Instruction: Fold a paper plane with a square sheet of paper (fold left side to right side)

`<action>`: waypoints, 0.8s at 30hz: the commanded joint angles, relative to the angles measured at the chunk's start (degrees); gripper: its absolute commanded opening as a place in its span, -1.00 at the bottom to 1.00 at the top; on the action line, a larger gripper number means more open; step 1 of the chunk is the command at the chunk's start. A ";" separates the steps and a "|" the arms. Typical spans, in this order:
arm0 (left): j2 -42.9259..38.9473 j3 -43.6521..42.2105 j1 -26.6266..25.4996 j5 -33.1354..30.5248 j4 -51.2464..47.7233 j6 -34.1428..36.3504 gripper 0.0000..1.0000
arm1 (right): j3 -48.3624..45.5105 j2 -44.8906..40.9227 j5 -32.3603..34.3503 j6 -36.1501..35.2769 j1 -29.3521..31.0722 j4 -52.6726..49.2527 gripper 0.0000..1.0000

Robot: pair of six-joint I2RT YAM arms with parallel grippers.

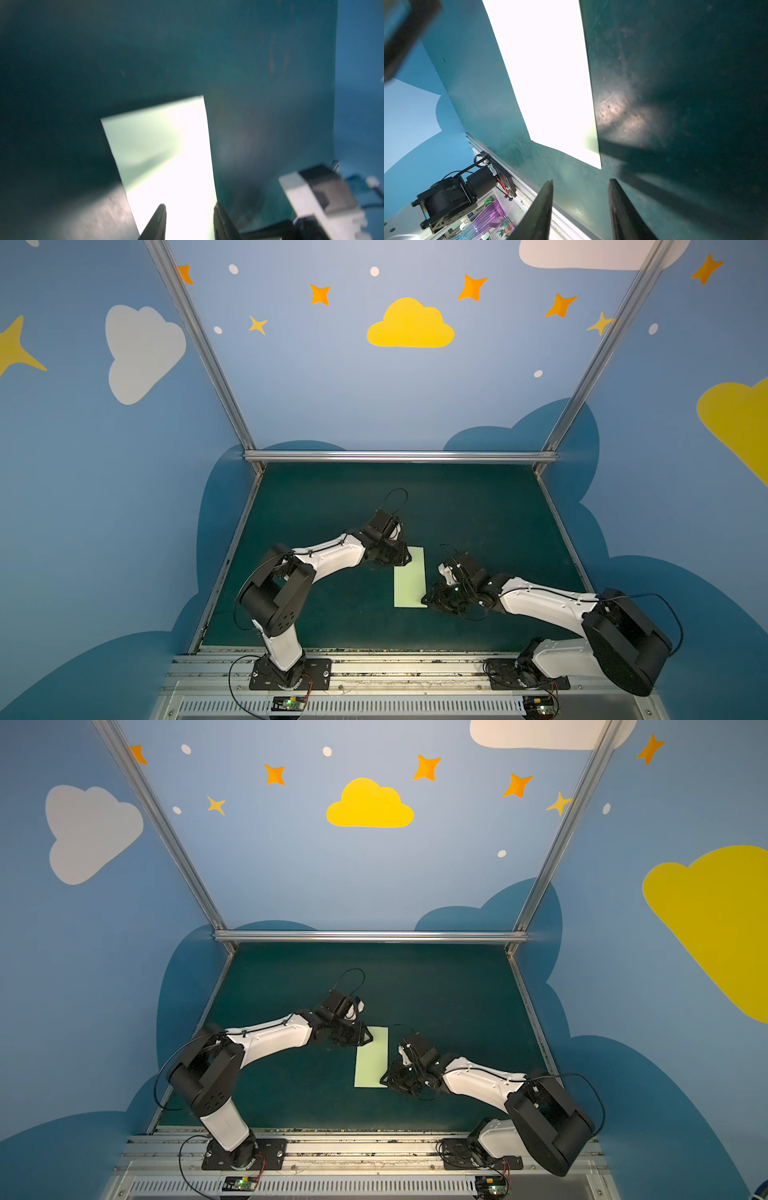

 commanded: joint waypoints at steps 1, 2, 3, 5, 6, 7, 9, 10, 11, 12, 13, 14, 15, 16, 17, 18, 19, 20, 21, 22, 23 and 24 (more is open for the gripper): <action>3.01 2.59 2.33 1.96 -1.11 2.39 -0.22 | -0.73 -0.35 -0.19 0.10 -0.23 0.24 -0.10; 3.84 3.40 2.84 2.52 -1.19 2.79 -0.22 | -0.71 -0.35 -0.19 0.05 -0.26 0.29 -0.09; 4.65 4.13 3.28 2.92 -1.50 3.39 -0.22 | -0.72 -0.49 -0.23 0.05 -0.30 0.30 -0.08; 5.46 4.92 3.71 2.91 -1.79 4.50 -0.21 | -0.73 -0.61 -0.22 0.10 -0.26 0.30 -0.06; 5.57 5.02 3.73 2.76 -1.60 5.16 -0.19 | -0.77 -0.72 -0.30 0.10 -0.26 0.33 -0.06; 5.69 5.11 3.84 2.35 -1.68 5.74 -0.19 | -0.73 -0.75 -0.27 0.10 -0.26 0.31 -0.06; 5.63 4.78 3.92 2.83 -1.02 6.53 -0.16 | -0.68 -0.83 -0.29 0.10 -0.30 0.38 -0.06; 5.53 4.65 3.99 3.13 -0.81 6.62 -0.15 | -0.72 -0.86 -0.30 0.10 -0.35 0.39 -0.06; 5.47 4.53 3.96 3.33 -0.56 6.70 -0.15 | -0.71 -0.74 -0.30 0.16 -0.35 0.43 -0.06; 5.33 4.23 3.94 3.41 -0.12 6.64 -0.14 | -0.77 -0.77 -0.30 0.19 -0.35 0.59 -0.06; 5.14 3.98 3.98 3.79 0.52 6.63 -0.12 | -0.90 -0.62 -0.35 0.19 -0.36 0.65 -0.06; 5.01 3.72 3.97 3.86 0.95 6.60 -0.11 | -0.85 -0.51 -0.34 0.19 -0.35 0.83 -0.06; 4.88 3.64 3.91 3.85 1.34 6.68 -0.10 | -0.94 -0.29 -0.46 0.26 -0.35 1.00 -0.06; 4.86 3.70 3.91 3.86 1.31 6.71 -0.10 | -1.07 -0.17 -0.55 0.26 -0.39 1.20 -0.06; 5.00 3.98 3.96 3.83 1.07 6.93 -0.09 | -1.13 -0.02 -0.57 0.36 -0.35 1.42 -0.06; 5.32 4.44 3.96 3.96 0.67 7.12 -0.09 | -1.08 0.11 -0.65 0.45 -0.34 1.73 -0.06; 5.67 4.87 3.91 3.99 0.15 7.21 -0.09 | -1.21 0.37 -0.76 0.49 -0.34 1.94 -0.06; 5.90 5.09 3.93 3.86 0.10 7.17 -0.09 | -1.22 0.51 -0.90 0.61 -0.35 2.21 -0.06; 6.08 5.12 3.91 3.73 0.31 7.23 -0.09 | -1.34 0.67 -0.99 0.71 -0.35 2.66 -0.06; 6.29 5.19 3.92 3.69 0.51 7.23 -0.09 | -1.42 0.73 -1.07 0.83 -0.35 2.86 -0.06; 6.56 5.43 3.91 3.62 0.40 7.31 -0.10 | -1.48 0.81 -1.09 0.97 -0.35 3.06 -0.06; 6.84 5.75 3.92 3.49 0.18 7.46 -0.10 | -1.47 0.90 -1.17 0.97 -0.34 3.19 -0.06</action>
